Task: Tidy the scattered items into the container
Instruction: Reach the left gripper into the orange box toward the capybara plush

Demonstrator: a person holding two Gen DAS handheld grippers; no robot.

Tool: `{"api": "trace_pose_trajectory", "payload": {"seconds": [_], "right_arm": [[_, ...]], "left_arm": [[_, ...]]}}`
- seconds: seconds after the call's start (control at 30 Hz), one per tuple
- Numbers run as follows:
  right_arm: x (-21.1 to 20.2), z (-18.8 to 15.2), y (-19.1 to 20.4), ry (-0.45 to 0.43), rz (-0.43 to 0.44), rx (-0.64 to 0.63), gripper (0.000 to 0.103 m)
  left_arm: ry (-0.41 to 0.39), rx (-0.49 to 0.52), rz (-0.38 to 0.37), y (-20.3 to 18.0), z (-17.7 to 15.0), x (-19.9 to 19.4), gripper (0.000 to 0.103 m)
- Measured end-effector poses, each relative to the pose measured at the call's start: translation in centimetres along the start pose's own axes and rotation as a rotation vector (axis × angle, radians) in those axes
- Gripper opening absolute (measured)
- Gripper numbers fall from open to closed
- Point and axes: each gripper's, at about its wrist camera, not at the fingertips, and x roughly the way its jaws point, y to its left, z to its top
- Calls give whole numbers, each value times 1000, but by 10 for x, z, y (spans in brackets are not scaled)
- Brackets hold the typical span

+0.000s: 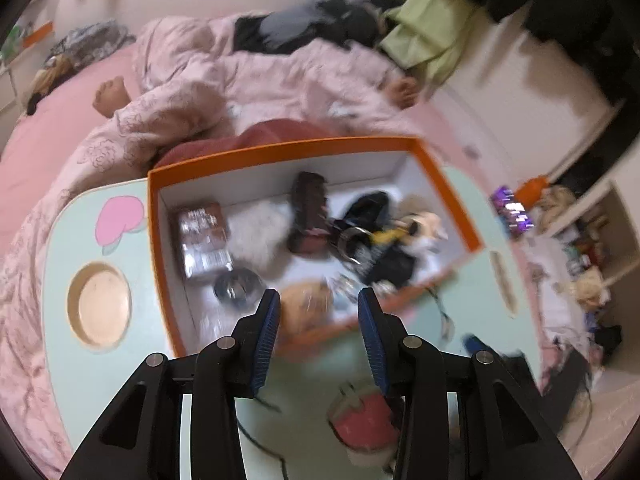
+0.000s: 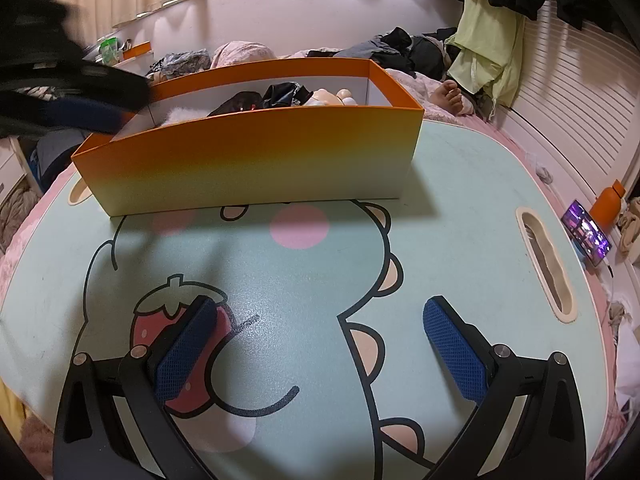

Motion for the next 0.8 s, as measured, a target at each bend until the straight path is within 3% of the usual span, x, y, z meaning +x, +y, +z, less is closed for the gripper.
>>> {"api": "trace_pose_trajectory", "payload": {"seconds": [0.13,0.2,0.33,0.43,0.57,0.8], "right_arm": [[0,2,3,-1,0,-1,103],[-1,2,3,-1,1,-1,103],[-1,2,4,-1,-1,1,103],[-2,2,4,0,-4,6,103],[-2,1,3,0,-7,9,103],[-2,1,4,0,-7,10,103]], "left_arm": [[83,16,19,-2,11,22,38],[95,33,49,-2,10,21,38],[100,0,25,5,13,11,38],[83,28,44,5,13,-1,38],[134,70,81,5,11,9,37],[179,54,7,7,19,29,31]]}}
